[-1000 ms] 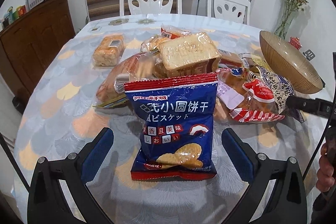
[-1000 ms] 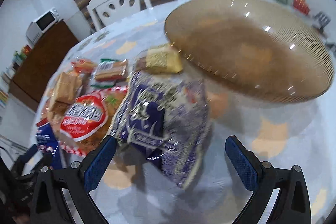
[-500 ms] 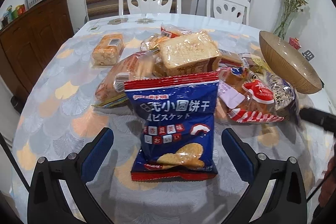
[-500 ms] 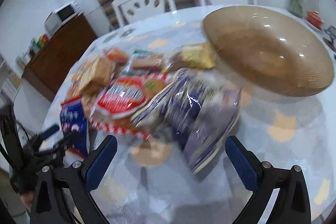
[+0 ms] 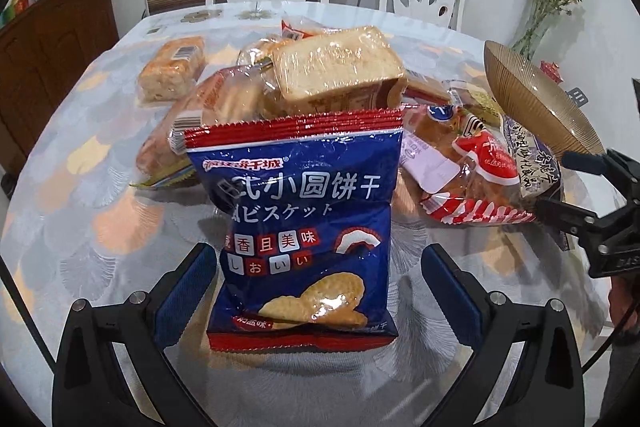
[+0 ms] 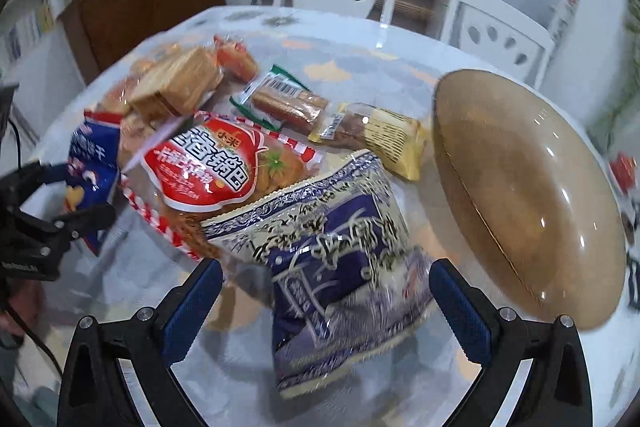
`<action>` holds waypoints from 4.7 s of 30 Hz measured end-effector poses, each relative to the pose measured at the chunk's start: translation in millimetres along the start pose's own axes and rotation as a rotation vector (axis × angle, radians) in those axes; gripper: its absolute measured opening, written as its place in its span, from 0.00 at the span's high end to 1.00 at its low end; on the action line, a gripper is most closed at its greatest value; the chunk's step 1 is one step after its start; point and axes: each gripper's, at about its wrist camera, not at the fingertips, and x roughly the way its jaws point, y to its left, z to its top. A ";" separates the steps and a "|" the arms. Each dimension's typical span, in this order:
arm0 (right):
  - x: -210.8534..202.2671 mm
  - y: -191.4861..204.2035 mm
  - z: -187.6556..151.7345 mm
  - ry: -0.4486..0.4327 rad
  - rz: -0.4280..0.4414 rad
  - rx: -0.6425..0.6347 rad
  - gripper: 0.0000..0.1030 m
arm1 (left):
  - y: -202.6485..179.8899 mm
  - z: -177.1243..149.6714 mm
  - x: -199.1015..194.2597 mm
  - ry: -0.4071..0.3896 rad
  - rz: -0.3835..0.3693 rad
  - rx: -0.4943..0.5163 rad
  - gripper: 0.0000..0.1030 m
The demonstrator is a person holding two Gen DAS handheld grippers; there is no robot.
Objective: Organize snacks
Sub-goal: 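Grasp the blue biscuit bag with the left tool while the right tool grasps the purple-white bag, then carry both bags to the amber bowl and open both tools to drop them, then grasp the wrapped stick-cake pack with the left tool while the right tool grasps the red crisp bag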
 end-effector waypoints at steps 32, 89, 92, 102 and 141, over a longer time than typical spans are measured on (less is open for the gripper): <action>-39.0 1.7 -43.7 0.070 0.053 0.268 0.24 | 9.2 -4.9 -23.0 -0.016 0.013 -0.007 0.33; -134.0 -145.8 -35.6 -0.194 -0.177 0.714 0.32 | -194.5 143.5 -41.2 -0.120 -0.249 0.512 0.33; -117.9 -166.6 -34.9 -0.172 -0.169 0.789 0.32 | -215.8 154.7 -21.7 -0.087 -0.282 0.537 0.33; -80.1 -180.0 -17.6 -0.092 -0.230 0.778 0.32 | -243.9 163.1 16.1 -0.058 -0.277 0.564 0.32; -117.8 -18.6 -2.3 -0.134 0.003 0.453 0.27 | -12.9 72.5 -95.0 -0.126 -0.038 0.183 0.22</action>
